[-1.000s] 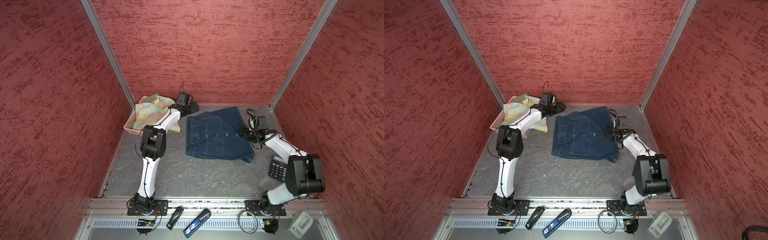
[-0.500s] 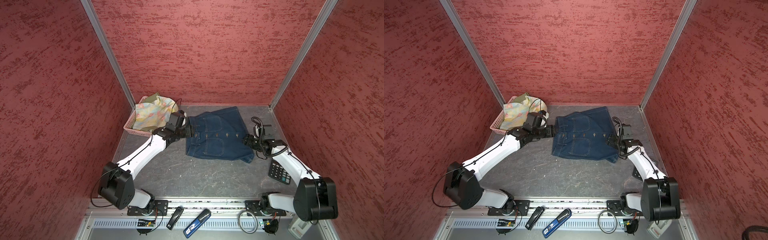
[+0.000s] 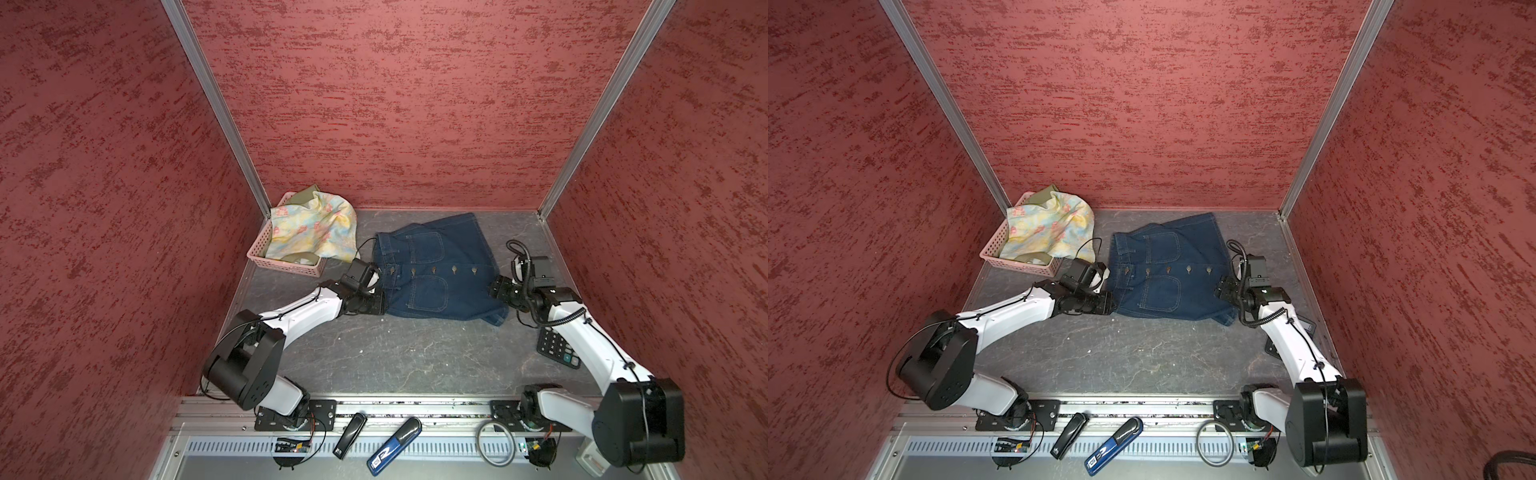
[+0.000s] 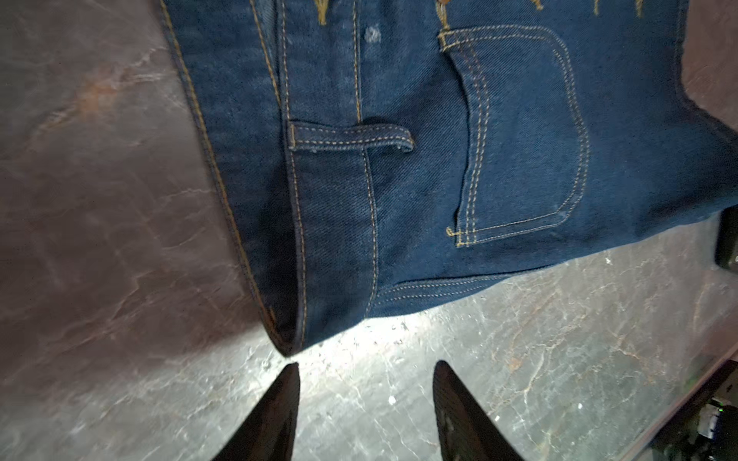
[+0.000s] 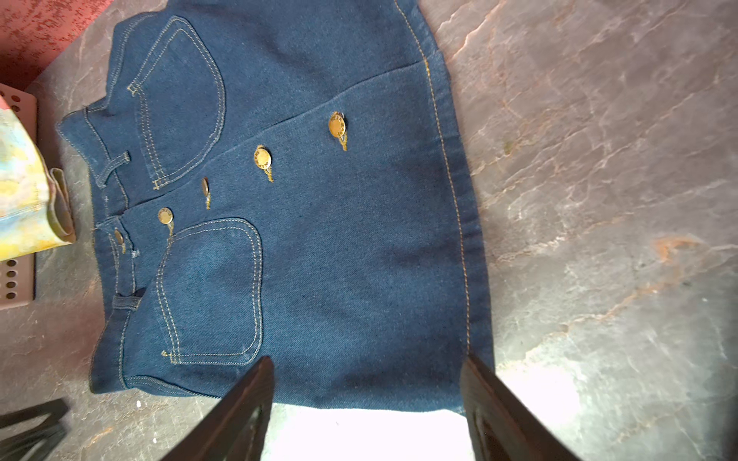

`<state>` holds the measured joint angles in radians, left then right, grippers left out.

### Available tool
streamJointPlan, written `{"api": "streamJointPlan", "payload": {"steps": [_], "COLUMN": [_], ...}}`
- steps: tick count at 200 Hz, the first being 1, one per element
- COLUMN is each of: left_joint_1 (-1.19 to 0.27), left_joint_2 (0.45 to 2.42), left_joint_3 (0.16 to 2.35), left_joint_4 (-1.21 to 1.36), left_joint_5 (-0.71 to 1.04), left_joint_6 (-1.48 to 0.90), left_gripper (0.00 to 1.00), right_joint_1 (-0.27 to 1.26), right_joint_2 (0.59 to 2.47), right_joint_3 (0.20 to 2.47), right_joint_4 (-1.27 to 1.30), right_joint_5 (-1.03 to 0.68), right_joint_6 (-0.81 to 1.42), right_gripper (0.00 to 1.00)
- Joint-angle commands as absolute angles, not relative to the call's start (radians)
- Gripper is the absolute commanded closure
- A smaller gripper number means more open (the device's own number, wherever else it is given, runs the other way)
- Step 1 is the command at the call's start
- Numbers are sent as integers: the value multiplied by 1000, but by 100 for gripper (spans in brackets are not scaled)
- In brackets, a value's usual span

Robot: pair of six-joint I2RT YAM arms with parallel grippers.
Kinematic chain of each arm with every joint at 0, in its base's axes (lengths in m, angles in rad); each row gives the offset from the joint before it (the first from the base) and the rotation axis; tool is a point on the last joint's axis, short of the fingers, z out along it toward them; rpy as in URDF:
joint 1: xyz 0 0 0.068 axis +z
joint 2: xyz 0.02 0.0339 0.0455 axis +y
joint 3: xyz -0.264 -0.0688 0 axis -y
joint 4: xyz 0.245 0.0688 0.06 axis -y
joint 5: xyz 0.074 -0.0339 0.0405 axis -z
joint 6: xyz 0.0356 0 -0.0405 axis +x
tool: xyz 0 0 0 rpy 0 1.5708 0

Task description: Fold and stack the skirts

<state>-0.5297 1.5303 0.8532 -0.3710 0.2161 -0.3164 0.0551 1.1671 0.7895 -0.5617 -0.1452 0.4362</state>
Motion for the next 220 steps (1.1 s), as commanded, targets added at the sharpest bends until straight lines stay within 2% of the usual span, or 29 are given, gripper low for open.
{"api": "streamJointPlan", "payload": {"steps": [1, 34, 50, 86, 101, 123, 143, 162, 220], "left_joint_1": [-516, -511, -508, -486, -463, -467, -476, -472, -331], "left_joint_2": [1576, 1623, 1629, 1611, 1613, 1633, 1653, 1647, 1593], "left_joint_3": [854, 851, 848, 811, 802, 810, 816, 829, 998], "left_joint_4": [-256, -197, -191, -178, -159, -164, -151, -137, -204], "left_joint_5": [219, 238, 258, 282, 331, 370, 389, 394, 344], "left_joint_6": [-285, -301, -298, -309, -324, -322, -335, -360, -433], "left_gripper": [46, 47, 52, 49, 55, 57, 73, 100, 100], "right_joint_1": [52, 51, 52, 51, 52, 52, 52, 51, 52], "right_joint_2": [1155, 1158, 1160, 1167, 1179, 1191, 1188, 1196, 1229], "right_joint_3": [785, 793, 794, 801, 810, 825, 831, 826, 808], "right_joint_4": [-594, -613, -622, -646, -653, -665, -670, -668, -620], "right_joint_5": [-131, -118, -117, -114, -123, -114, -106, -107, -172], "right_joint_6": [428, 414, 411, 414, 409, 399, 394, 392, 378], "right_gripper": [25, 25, 25, 25, 25, 25, 24, 24, 24]}}
